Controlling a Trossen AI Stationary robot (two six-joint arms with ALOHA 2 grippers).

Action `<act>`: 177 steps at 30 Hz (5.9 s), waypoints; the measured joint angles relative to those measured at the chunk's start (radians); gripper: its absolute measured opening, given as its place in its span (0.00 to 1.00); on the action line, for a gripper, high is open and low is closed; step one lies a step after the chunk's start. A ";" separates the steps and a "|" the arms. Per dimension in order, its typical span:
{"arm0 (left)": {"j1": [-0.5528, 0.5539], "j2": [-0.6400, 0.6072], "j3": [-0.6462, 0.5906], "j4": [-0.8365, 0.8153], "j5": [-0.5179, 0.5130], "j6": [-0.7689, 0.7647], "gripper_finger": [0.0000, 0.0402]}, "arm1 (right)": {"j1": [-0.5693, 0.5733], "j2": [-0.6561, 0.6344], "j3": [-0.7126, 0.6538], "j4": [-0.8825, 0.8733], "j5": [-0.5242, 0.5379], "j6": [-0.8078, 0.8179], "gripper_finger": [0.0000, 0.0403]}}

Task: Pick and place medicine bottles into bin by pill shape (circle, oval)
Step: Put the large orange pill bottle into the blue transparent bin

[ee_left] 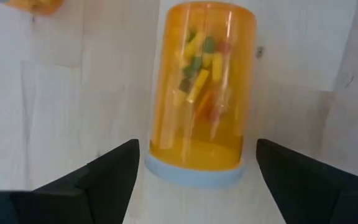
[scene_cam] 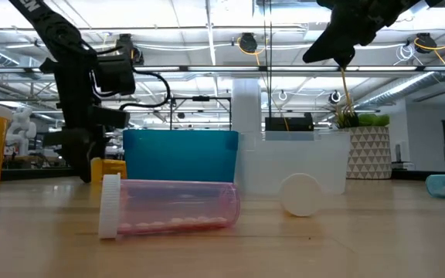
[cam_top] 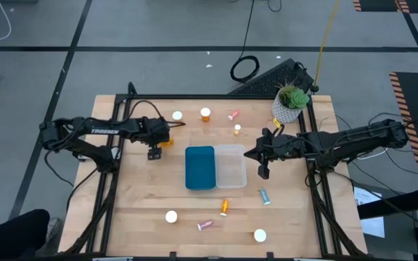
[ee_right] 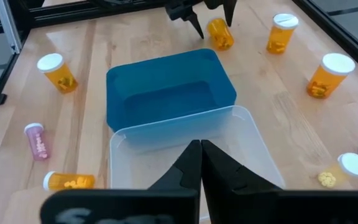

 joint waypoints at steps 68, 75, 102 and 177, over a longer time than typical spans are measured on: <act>-0.475 -0.001 0.448 -0.092 -0.197 -0.271 0.55 | 0.005 0.500 0.000 0.911 0.054 -0.320 0.54; -0.524 0.001 0.448 0.035 -0.211 -0.254 0.55 | 0.010 0.500 0.000 0.948 0.082 -0.330 0.69; -0.559 0.081 0.448 0.207 -0.240 -0.160 0.54 | 0.008 0.500 0.000 0.986 0.103 -0.311 0.73; -0.585 -0.072 0.337 0.715 -0.160 -0.248 0.86 | -0.006 0.144 -0.402 1.432 0.025 -0.278 0.46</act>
